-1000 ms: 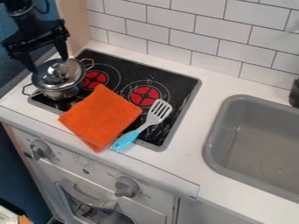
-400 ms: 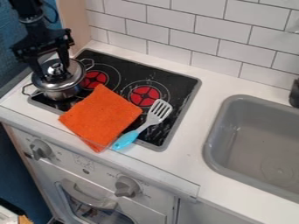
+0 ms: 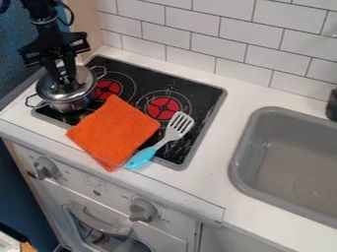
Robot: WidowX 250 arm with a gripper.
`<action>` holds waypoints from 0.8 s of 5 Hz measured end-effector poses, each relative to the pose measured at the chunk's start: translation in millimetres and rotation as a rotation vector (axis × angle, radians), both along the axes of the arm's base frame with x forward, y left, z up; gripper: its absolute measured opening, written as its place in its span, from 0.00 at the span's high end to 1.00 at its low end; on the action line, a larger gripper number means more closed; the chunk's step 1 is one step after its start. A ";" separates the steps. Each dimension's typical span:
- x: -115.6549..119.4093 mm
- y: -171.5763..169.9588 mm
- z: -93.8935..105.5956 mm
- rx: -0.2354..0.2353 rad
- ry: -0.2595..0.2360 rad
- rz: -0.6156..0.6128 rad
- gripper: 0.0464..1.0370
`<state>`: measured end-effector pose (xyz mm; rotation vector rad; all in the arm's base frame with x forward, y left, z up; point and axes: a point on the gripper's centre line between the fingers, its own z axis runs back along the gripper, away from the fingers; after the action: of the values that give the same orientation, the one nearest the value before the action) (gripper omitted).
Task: Grab the silver pot lid and put it on the lfet side of the stove
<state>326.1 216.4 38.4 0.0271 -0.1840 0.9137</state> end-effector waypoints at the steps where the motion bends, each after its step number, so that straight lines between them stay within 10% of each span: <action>1: -0.6 0.5 0.8 0.004 -0.003 0.001 0.76; 4: -6.0 -7.7 6.4 -0.015 -0.016 -0.013 0.76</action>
<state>320.1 208.7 44.7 0.0050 -0.1917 0.9022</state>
